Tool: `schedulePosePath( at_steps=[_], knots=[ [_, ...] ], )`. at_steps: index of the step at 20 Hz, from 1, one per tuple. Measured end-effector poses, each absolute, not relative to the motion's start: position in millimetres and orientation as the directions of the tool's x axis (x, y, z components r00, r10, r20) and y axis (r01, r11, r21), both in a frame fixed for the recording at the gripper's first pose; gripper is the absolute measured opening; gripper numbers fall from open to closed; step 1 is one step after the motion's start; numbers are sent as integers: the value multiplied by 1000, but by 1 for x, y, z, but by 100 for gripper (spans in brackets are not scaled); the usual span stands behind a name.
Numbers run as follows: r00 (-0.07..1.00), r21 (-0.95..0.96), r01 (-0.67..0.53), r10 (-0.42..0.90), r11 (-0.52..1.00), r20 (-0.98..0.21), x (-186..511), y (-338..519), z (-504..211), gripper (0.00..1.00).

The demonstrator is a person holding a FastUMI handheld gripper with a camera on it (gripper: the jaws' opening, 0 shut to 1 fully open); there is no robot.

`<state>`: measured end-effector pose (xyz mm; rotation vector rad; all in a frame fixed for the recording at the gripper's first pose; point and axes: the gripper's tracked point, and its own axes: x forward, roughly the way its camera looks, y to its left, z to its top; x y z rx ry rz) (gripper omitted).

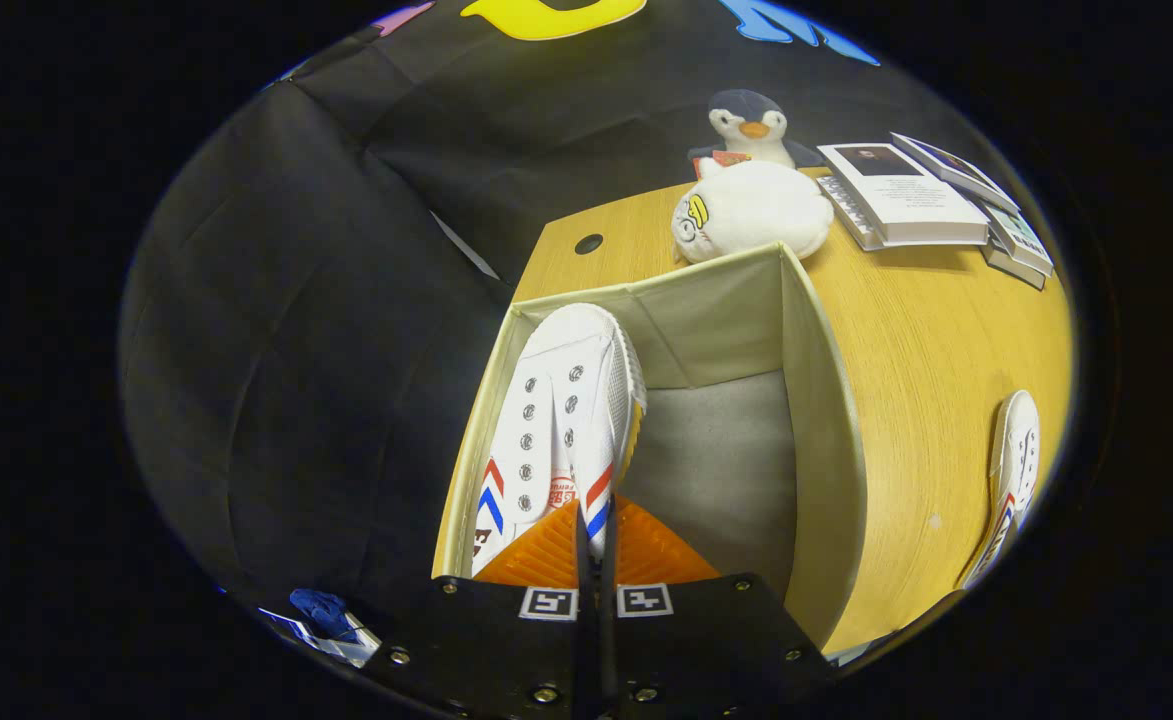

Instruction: Open the storage box then place both shoes into the box .Put the left shoe in first, then the right shoe, with the right side of both shoes facing outward in a uniform manner.

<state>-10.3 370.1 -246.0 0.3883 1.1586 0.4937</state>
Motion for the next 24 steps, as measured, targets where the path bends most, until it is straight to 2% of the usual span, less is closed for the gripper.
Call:
schedulePosePath(
  at_steps=[3, 4, 6, 8, 16, 24],
  knots=[
    [300, 545, -161, 566, 823, -767, -13, 373, -248, 1],
    [304, 577, -165, 598, 800, -742, -8, 378, -241, 13],
    [332, 617, -180, 638, 766, -695, -2, 387, -237, 55],
    [355, 572, -231, 615, 788, -704, 3, 375, -228, 98],
    [468, 526, -339, 625, 780, -625, 9, 321, -179, 98],
    [555, 432, -328, 541, 840, -632, 18, 235, -173, 98]
  ],
)
